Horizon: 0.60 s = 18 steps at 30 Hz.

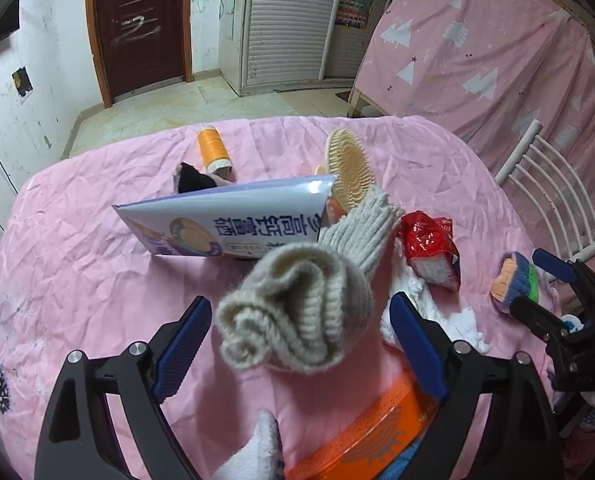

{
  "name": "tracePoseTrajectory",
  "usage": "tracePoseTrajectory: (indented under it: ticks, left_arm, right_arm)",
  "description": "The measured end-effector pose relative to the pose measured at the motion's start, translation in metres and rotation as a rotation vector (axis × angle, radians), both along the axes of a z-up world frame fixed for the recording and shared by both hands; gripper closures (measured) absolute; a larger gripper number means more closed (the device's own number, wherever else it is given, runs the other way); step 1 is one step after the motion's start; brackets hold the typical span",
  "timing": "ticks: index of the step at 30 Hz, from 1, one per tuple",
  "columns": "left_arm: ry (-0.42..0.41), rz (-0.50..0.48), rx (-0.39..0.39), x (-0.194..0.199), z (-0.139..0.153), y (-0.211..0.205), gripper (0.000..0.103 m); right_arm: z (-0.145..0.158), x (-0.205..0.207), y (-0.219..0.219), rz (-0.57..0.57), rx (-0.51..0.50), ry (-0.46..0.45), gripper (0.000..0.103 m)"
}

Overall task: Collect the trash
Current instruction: 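Grasp the blue-green cloth with right gripper while left grasps grey knit glove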

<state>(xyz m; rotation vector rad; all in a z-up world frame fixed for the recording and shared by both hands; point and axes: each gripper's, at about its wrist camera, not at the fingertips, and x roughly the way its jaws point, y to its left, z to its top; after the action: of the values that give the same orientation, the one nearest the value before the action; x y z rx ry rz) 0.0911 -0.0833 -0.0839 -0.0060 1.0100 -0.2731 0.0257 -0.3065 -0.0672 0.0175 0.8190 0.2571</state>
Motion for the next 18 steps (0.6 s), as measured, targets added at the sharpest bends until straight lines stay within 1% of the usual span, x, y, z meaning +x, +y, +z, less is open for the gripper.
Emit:
tracePoseTrajectory:
  ticks: [1, 2, 3, 4, 5, 7, 9, 10, 13, 15, 18]
  left_arm:
    - [0.003, 0.002, 0.000, 0.001, -0.001, -0.001, 0.033]
    - [0.007, 0.003, 0.002, 0.002, -0.002, -0.002, 0.037]
    - [0.014, 0.000, 0.011, 0.002, -0.005, -0.004, 0.050]
    - [0.008, -0.001, 0.023, 0.001, -0.005, -0.006, 0.050]
    - [-0.001, -0.002, 0.035, 0.000, -0.006, -0.009, 0.050]
    - [-0.010, 0.003, 0.041, -0.001, -0.005, -0.011, 0.051]
    - [-0.017, 0.004, 0.039, -0.003, -0.005, -0.011, 0.051]
    - [-0.017, 0.002, 0.036, -0.004, -0.005, -0.011, 0.051]
    - [-0.023, 0.002, 0.023, -0.008, -0.002, -0.012, 0.051]
    - [-0.037, -0.001, 0.016, -0.013, 0.004, -0.012, 0.051]
    - [-0.071, -0.003, 0.020, -0.025, 0.018, -0.010, 0.051]
  right_arm:
    - [-0.001, 0.001, 0.001, 0.003, -0.001, 0.004, 0.006]
    - [-0.002, 0.002, 0.002, 0.014, 0.000, 0.014, 0.007]
    - [-0.003, 0.003, 0.003, 0.022, 0.002, 0.022, 0.011]
    - [-0.005, 0.003, 0.003, 0.026, 0.002, 0.030, 0.018]
    - [-0.007, 0.006, 0.003, 0.026, 0.003, 0.047, 0.021]
    - [-0.009, 0.008, 0.002, 0.023, 0.008, 0.063, 0.033]
    - [-0.010, 0.008, 0.002, 0.019, 0.005, 0.069, 0.040]
    - [-0.010, 0.007, 0.003, 0.020, 0.000, 0.069, 0.046]
    - [-0.009, 0.004, 0.007, 0.003, -0.043, 0.043, 0.058]
    - [-0.008, 0.002, 0.006, -0.007, -0.051, 0.026, 0.061]
    - [-0.003, -0.002, 0.002, -0.026, -0.036, -0.007, 0.062]
